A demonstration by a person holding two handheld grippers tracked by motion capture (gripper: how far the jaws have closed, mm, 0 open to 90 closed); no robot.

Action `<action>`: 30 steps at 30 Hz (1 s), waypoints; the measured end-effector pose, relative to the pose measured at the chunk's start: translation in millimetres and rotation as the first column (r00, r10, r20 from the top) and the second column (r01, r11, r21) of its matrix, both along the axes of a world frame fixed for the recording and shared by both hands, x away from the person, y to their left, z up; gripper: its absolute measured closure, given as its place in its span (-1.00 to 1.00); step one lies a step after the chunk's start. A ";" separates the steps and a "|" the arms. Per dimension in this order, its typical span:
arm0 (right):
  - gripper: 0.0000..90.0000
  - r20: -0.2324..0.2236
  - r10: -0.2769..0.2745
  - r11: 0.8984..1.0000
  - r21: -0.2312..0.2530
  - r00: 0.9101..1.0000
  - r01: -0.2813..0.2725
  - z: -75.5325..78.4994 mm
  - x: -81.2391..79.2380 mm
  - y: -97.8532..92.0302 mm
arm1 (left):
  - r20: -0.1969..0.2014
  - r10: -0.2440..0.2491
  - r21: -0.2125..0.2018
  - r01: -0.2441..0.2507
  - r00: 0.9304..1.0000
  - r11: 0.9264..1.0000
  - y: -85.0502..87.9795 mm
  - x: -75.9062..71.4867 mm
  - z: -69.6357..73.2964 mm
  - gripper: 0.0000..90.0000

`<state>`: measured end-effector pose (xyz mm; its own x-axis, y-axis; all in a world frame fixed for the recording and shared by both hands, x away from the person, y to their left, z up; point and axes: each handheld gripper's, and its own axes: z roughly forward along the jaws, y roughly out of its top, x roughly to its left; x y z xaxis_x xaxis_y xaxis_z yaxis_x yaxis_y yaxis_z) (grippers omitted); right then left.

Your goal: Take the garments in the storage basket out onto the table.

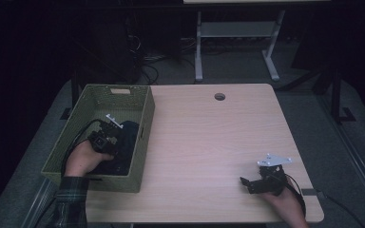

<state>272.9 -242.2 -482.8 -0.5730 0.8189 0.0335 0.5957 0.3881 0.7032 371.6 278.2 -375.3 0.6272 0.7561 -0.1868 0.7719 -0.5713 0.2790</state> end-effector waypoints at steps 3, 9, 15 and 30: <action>-0.94 0.000 0.000 1.000 0.000 1.000 0.000 0.0 0.0 0.0 | 0.005 0.006 0.005 -0.006 1.000 1.000 1.6 -0.4 7.8 0.52; -0.94 0.000 0.001 1.000 -0.001 1.000 -0.001 0.0 0.0 -0.1 | 0.021 0.017 0.008 -0.017 1.000 1.000 3.3 -1.0 20.6 0.52; -0.94 0.000 0.000 1.000 -0.001 1.000 0.000 0.0 0.0 -0.1 | 0.038 0.019 0.016 -0.019 0.999 1.000 5.4 -1.2 32.9 0.53; -0.94 0.000 0.000 1.000 0.000 1.000 0.000 0.0 0.0 -0.1 | 0.070 0.027 0.023 -0.029 0.997 0.999 13.4 0.1 68.4 0.53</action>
